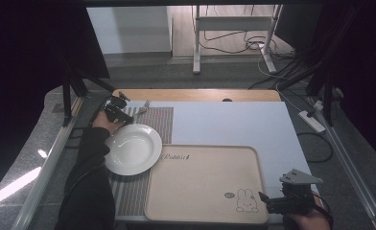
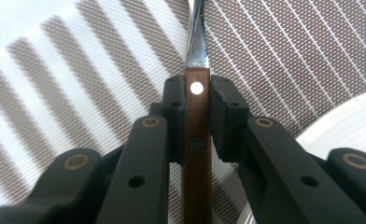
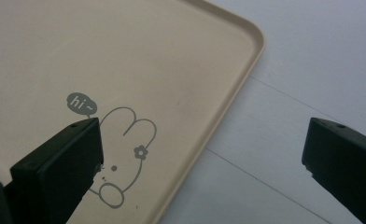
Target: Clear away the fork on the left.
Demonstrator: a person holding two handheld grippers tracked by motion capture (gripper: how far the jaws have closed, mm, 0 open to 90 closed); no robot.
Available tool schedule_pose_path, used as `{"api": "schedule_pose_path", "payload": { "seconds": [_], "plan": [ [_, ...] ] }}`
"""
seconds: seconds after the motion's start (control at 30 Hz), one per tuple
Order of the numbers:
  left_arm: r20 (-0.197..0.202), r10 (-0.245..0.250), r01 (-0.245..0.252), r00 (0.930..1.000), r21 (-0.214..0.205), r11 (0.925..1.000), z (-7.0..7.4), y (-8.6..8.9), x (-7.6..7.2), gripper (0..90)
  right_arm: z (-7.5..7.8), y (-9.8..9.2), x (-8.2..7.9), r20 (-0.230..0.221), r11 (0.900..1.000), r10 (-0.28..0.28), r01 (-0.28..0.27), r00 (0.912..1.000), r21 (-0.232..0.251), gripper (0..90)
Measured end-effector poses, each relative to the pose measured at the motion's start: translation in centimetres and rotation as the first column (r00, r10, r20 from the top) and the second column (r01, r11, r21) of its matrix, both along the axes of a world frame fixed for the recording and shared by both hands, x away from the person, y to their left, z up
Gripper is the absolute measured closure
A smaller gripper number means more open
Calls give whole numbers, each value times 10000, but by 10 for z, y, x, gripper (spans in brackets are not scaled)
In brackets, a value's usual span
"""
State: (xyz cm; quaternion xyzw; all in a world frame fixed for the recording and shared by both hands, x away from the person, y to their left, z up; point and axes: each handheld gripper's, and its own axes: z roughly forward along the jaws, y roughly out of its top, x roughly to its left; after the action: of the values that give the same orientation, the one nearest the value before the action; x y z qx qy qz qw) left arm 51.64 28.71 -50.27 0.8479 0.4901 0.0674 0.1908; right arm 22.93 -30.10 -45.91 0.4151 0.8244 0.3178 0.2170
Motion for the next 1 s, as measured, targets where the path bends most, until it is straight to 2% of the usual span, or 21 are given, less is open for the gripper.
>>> {"api": "schedule_pose_path", "payload": {
  "seconds": [0.2,0.37,0.63,0.8,1.0],
  "plan": [
    [167,122,-118,9998,-210,9997,19,18,-10,770,0,0,0,5,10000,-11,11,10000,-6,0],
    [82,-5,8,10000,-373,9993,26,20,-19,770,0,0,0,0,10000,-18,18,10000,-15,0],
    [143,-389,399,9991,-799,9960,32,10,-38,770,0,0,0,-23,10000,-45,45,10000,-24,0],
    [92,-596,602,9982,-879,9943,28,3,-48,770,0,0,0,-27,10000,-54,54,10000,-27,0],
    [272,-809,835,9964,-1151,9898,25,-6,-64,770,-1,1,1,-36,10000,-51,51,10000,-53,0]
  ]
}}
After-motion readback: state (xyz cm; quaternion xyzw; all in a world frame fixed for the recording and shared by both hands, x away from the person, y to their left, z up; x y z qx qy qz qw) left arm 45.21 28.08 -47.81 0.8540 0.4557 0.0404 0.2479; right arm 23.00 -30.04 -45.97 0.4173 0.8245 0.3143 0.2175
